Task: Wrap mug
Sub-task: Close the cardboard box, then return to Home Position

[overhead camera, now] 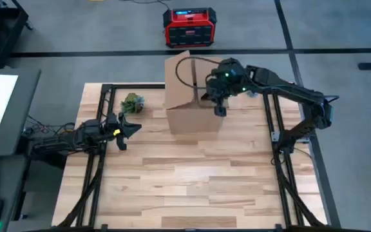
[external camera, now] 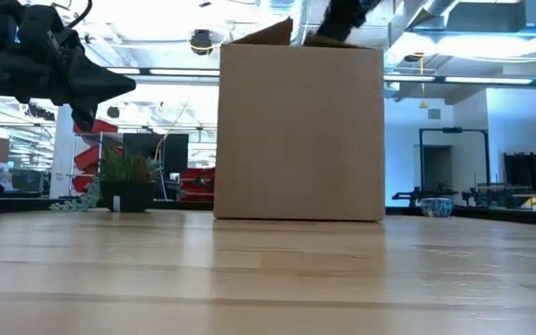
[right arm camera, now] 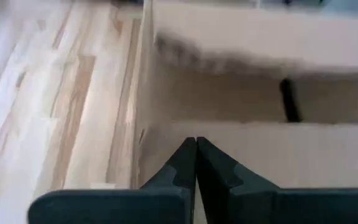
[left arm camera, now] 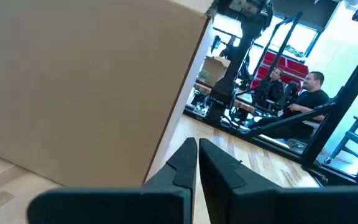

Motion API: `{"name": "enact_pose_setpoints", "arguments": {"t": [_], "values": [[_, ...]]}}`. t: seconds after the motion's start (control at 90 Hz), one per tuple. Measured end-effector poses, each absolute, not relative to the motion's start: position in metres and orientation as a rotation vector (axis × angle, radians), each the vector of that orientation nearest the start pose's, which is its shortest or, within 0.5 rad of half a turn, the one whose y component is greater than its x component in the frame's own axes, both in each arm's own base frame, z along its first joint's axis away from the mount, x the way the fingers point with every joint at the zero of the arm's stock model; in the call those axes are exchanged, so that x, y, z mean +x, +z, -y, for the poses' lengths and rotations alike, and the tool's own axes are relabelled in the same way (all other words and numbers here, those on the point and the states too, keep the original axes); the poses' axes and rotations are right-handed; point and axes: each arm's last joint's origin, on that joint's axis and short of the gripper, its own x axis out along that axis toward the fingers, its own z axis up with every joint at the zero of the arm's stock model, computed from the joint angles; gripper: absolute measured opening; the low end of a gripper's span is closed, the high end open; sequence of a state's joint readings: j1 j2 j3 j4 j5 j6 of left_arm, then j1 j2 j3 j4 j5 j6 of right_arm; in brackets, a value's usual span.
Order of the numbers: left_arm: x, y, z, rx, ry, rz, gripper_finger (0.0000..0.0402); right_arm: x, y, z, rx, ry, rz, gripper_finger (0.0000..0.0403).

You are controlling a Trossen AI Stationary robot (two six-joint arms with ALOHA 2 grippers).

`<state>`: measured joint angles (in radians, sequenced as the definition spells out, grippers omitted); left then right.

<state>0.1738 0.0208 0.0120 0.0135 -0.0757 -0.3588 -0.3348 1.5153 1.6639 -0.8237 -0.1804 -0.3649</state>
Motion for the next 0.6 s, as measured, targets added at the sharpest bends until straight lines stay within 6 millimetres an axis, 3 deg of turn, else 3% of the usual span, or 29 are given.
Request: {"name": "enact_pose_setpoints", "arguments": {"t": [0.122,0.278,0.4,0.6], "values": [[0.096,0.167,-0.019,-0.357,0.246,0.049,0.0,0.294,0.434,0.08,-0.132,-0.018,-0.572,0.0],[0.096,0.167,-0.019,-0.357,0.246,0.05,0.0,0.263,0.46,0.045,0.015,0.123,-0.559,0.0],[0.096,0.167,-0.019,-0.357,0.246,0.049,0.0,0.232,0.463,0.02,0.117,0.283,-0.542,0.0],[0.096,0.167,-0.019,-0.357,0.246,0.049,0.0,0.179,0.443,0.0,0.254,0.254,-0.437,0.0]]}}
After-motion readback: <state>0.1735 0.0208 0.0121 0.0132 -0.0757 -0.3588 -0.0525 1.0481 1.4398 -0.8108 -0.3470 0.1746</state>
